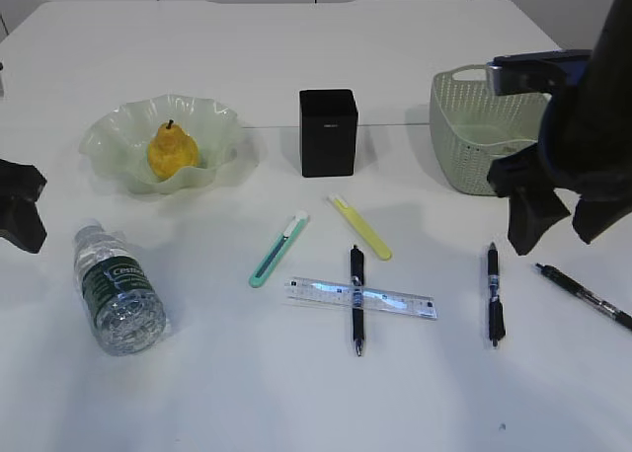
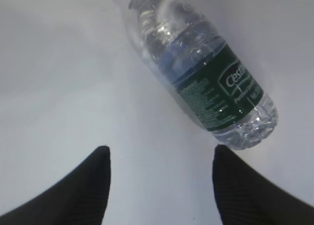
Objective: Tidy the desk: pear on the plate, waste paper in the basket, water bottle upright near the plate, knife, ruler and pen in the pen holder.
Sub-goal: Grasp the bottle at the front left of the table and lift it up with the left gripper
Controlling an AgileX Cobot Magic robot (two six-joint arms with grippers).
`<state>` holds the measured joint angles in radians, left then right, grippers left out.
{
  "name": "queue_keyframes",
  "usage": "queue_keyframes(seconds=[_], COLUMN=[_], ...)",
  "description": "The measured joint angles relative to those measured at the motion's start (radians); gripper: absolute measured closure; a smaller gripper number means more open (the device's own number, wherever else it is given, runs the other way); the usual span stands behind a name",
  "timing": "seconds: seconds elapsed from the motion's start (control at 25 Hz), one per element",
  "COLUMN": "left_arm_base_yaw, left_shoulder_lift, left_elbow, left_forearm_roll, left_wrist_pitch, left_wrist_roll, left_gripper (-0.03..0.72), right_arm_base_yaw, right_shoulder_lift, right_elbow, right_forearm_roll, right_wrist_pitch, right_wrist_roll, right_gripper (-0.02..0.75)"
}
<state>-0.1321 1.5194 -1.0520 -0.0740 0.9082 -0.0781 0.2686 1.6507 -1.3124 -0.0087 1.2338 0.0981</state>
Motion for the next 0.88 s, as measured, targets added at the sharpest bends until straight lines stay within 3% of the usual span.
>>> queue_keyframes(seconds=[0.36,0.56,0.72,0.88], left_arm_base_yaw=[-0.02,-0.02,-0.022,-0.074], left_shoulder_lift=[0.0,0.0,0.0,0.0], left_elbow=[0.0,0.0,0.0,0.0], left_forearm_roll=[0.079,-0.008,-0.084,-0.044], left_wrist_pitch=[-0.086,-0.11,-0.089,-0.074], left_wrist_roll=[0.0,-0.002,-0.126,-0.326], left_gripper=[0.231,0.231,0.221,0.212], right_arm_base_yaw=[0.0,0.0,0.0,0.0], right_shoulder_lift=[-0.108,-0.108,-0.108,-0.108], right_elbow=[0.042,0.044,0.044,0.044], right_forearm_roll=[-0.022,-0.04,-0.055,-0.055], right_wrist_pitch=[0.0,-0.009,-0.026,-0.033], right_wrist_roll=[-0.027,-0.034,-0.035,-0.035], right_gripper=[0.244,0.244,0.244,0.244])
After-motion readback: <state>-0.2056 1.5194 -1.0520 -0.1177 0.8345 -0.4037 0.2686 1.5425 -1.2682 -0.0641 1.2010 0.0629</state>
